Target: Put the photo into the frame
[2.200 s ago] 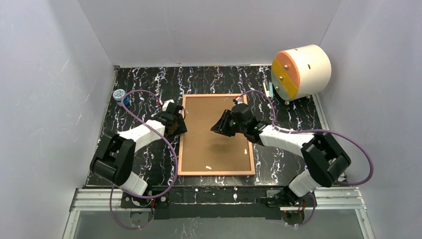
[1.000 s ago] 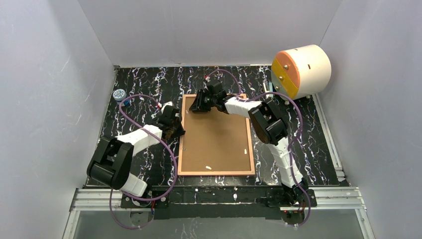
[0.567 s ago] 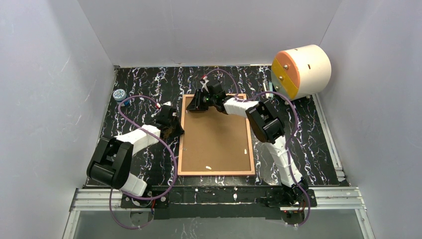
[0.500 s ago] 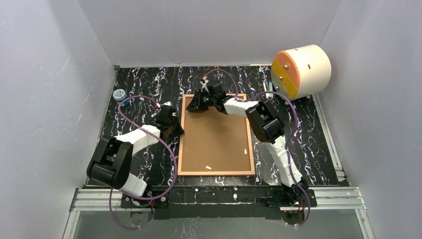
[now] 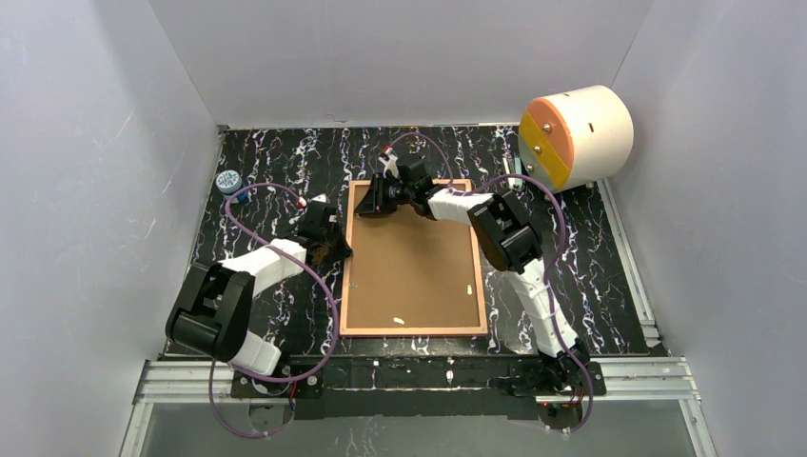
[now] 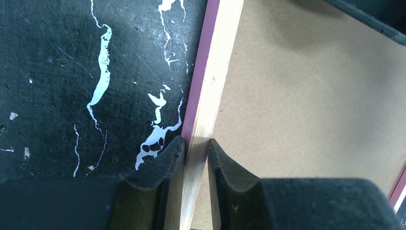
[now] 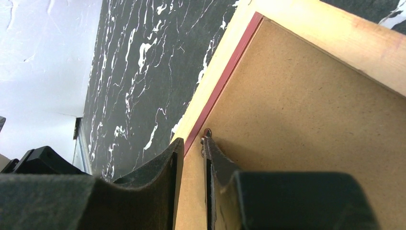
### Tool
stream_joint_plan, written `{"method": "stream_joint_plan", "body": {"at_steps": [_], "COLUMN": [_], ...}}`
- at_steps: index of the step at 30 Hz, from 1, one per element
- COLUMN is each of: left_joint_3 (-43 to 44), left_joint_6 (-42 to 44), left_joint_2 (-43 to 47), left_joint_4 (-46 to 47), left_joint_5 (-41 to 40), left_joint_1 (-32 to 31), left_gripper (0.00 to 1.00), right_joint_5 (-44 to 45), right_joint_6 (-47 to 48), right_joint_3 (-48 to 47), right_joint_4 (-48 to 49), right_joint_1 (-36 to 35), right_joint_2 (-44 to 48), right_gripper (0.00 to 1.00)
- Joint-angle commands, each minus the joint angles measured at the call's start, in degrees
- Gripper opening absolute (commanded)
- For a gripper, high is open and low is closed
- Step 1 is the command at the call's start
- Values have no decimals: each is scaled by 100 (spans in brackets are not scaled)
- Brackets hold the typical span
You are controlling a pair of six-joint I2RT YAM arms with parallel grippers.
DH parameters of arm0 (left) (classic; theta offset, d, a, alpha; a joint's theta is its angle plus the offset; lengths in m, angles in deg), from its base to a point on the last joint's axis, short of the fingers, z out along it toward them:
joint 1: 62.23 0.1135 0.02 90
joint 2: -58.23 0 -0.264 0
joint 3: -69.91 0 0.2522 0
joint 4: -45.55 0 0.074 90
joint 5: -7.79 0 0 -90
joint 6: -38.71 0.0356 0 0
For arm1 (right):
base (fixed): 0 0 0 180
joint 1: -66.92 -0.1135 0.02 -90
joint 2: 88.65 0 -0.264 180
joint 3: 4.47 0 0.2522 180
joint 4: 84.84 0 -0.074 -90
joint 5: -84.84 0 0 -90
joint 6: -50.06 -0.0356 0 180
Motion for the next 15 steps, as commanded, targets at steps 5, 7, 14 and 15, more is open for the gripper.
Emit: {"method": "stream_joint_plan", "body": {"at_steps": [5,7,14,15], "left_joint_3": [-200,-193,-190,-179], "left_joint_6": [-98,-88,-38,-38], "left_joint_2": [-270,-300,-444,-467], "left_joint_4": [-167,-166,-30,-25], "left_joint_5": [74,79,245,250], "left_joint_1": [-15,-15,-15,-15], "left_gripper": [2,2,2,2], "right_joint_5": [-512,-517,-495,-503], "right_joint_6": [229,251,269,278], "right_joint_3": [-159,-250,-355,-350], "right_joint_4": [-372,-395,-401,-401], "right_joint_1": [-143,-148,-155,-170], "right_joint_2": [-529,-600,-746,-743], "right_gripper": [30,30,30,30]}}
